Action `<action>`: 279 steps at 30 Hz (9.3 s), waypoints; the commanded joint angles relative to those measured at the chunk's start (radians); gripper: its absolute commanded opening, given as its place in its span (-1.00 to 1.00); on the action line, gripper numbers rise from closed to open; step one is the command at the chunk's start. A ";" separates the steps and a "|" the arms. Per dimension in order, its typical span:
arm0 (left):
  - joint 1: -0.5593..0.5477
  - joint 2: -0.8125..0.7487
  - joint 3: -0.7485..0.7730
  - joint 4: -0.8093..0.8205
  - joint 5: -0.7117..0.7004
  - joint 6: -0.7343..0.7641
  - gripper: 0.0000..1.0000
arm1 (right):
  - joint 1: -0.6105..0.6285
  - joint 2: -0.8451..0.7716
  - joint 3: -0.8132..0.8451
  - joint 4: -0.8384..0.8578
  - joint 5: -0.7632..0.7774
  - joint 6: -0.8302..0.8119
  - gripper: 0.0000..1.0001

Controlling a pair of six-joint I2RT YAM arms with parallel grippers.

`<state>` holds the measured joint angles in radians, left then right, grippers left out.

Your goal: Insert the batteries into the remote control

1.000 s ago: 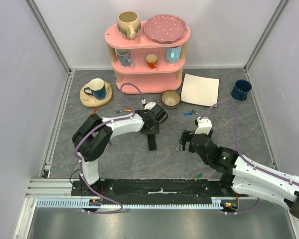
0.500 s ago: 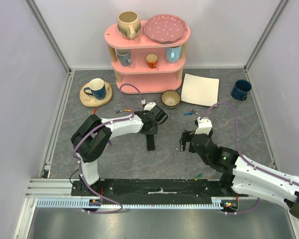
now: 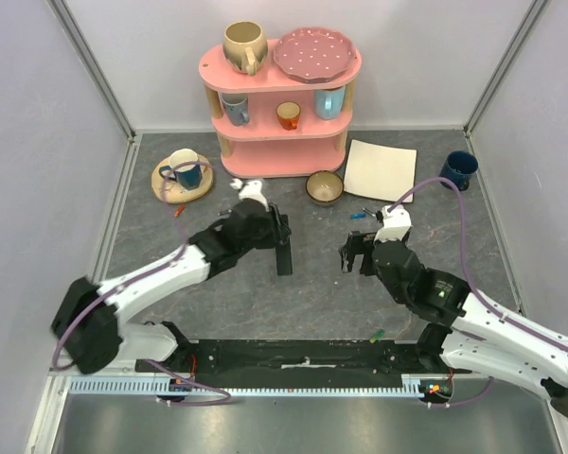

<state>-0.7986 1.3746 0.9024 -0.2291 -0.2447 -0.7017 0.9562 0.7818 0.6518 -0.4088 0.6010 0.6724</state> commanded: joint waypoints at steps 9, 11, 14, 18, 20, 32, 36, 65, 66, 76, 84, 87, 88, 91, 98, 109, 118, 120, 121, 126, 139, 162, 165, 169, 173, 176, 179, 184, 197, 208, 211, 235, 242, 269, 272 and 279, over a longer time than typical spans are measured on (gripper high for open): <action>0.225 -0.511 -0.440 0.741 0.610 -0.127 -0.96 | -0.002 -0.039 0.050 0.264 -0.435 -0.013 0.95; 0.236 -0.542 -0.483 0.882 0.654 -0.166 -0.96 | -0.004 -0.056 0.019 0.348 -0.498 0.009 0.95; 0.259 -0.574 -0.546 1.034 0.689 -0.218 -0.96 | -0.010 -0.062 -0.030 0.459 -0.598 0.053 0.95; 0.308 -0.546 -0.603 1.235 0.739 -0.312 -0.96 | -0.013 -0.030 -0.072 0.565 -0.688 0.105 0.95; 0.320 -0.504 -0.615 1.354 0.759 -0.369 -0.96 | -0.011 -0.006 -0.080 0.628 -0.730 0.128 0.95; 0.323 -0.391 -0.583 1.499 0.818 -0.443 -0.96 | -0.011 0.131 -0.110 0.910 -0.856 0.190 0.95; 0.325 -0.379 -0.574 1.504 0.829 -0.453 -0.96 | -0.011 0.187 -0.098 0.943 -0.876 0.190 0.92; 0.323 -0.371 -0.588 1.542 0.851 -0.484 -0.96 | -0.013 0.382 -0.118 1.278 -1.000 0.282 0.45; 0.323 -0.371 -0.588 1.544 0.851 -0.486 -0.96 | -0.011 0.382 -0.119 1.285 -1.001 0.286 0.42; 0.323 -0.370 -0.597 1.544 0.841 -0.487 -0.96 | -0.013 0.382 -0.129 1.288 -1.021 0.285 0.06; 0.323 -0.370 -0.593 1.522 0.841 -0.492 -0.95 | -0.013 0.379 -0.133 1.274 -1.031 0.280 -0.10; 0.323 -0.370 -0.577 1.475 0.857 -0.486 -0.62 | -0.013 0.363 -0.132 1.254 -1.034 0.274 -0.12; 0.323 -0.371 -0.574 1.461 0.858 -0.487 -0.43 | -0.013 0.358 -0.132 1.246 -1.037 0.268 -0.11; 0.323 -0.379 -0.560 1.403 0.858 -0.481 0.21 | -0.013 0.327 -0.129 1.194 -1.040 0.245 -0.12; 0.328 -0.402 -0.510 1.269 0.861 -0.424 0.75 | -0.013 0.240 -0.123 1.030 -1.046 0.179 -0.12; 0.398 -0.575 -0.505 0.944 0.734 -0.306 0.78 | -0.008 0.132 0.232 0.064 -0.608 -0.332 -0.10; 0.233 -0.562 -0.413 0.631 0.482 -0.145 0.61 | 0.032 0.249 0.313 -0.108 -0.212 -0.320 -0.15; 0.164 -0.537 -0.395 0.617 0.424 -0.124 0.61 | 0.047 0.275 0.330 -0.108 -0.181 -0.295 -0.15; 0.148 -0.522 -0.387 0.613 0.392 -0.114 0.61 | 0.064 0.284 0.335 -0.107 -0.172 -0.287 -0.15; 0.092 -0.430 -0.370 0.645 0.351 -0.117 0.59 | 0.104 0.327 0.365 -0.094 -0.167 -0.246 -0.14; 0.012 -0.333 -0.344 0.766 0.292 -0.111 0.56 | 0.167 0.364 0.373 -0.071 -0.164 -0.185 -0.10; -0.082 -0.223 -0.341 0.812 0.196 -0.133 0.13 | 0.188 0.358 0.345 -0.028 -0.165 -0.122 -0.10; -0.082 -0.229 -0.347 0.812 0.185 -0.134 0.10 | 0.187 0.358 0.342 -0.027 -0.168 -0.120 -0.10; -0.082 -0.232 -0.349 0.812 0.182 -0.130 -0.05 | 0.188 0.355 0.341 -0.027 -0.167 -0.120 -0.10; -0.082 -0.229 -0.353 0.812 0.179 -0.134 -0.17 | 0.187 0.352 0.339 -0.028 -0.165 -0.120 -0.10; -0.082 -0.229 -0.355 0.812 0.177 -0.133 -0.23 | 0.188 0.352 0.336 -0.028 -0.167 -0.117 -0.10; -0.082 -0.227 -0.353 0.812 0.177 -0.134 -0.29 | 0.188 0.352 0.335 -0.025 -0.168 -0.117 -0.10; -0.082 -0.223 -0.349 0.800 0.170 -0.136 -0.52 | 0.187 0.352 0.333 -0.028 -0.179 -0.112 -0.01; -0.080 -0.236 -0.341 0.771 0.108 -0.119 -0.95 | 0.187 0.252 0.371 -0.128 -0.231 -0.077 0.68; -0.056 -0.425 -0.491 0.899 0.099 -0.090 -0.96 | 0.187 -0.058 0.136 -0.016 -0.069 0.050 0.79; -0.025 -0.509 -0.569 0.951 0.122 -0.128 -0.96 | 0.185 -0.087 0.047 0.141 -0.145 0.087 0.82; -0.019 -0.618 -0.778 1.340 0.036 -0.024 -0.96 | -0.020 0.286 -0.164 1.031 -0.699 0.417 0.84; -0.019 -0.598 -0.757 1.318 0.055 -0.028 -0.96 | -0.019 0.362 -0.141 1.093 -0.770 0.377 0.78; -0.019 -0.595 -0.767 1.311 0.074 -0.044 -0.96 | -0.034 0.464 -0.107 1.160 -0.782 0.423 0.57; -0.019 -0.595 -0.767 1.312 0.074 -0.042 -0.96 | -0.037 0.476 -0.106 1.170 -0.785 0.431 0.52; -0.019 -0.595 -0.767 1.314 0.077 -0.042 -0.96 | -0.037 0.493 -0.104 1.179 -0.790 0.443 0.41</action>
<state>-0.8196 0.7788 0.1101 1.0481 -0.1726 -0.7765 0.9241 1.2659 0.5095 0.7113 -0.1791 1.1042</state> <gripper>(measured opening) 0.233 0.719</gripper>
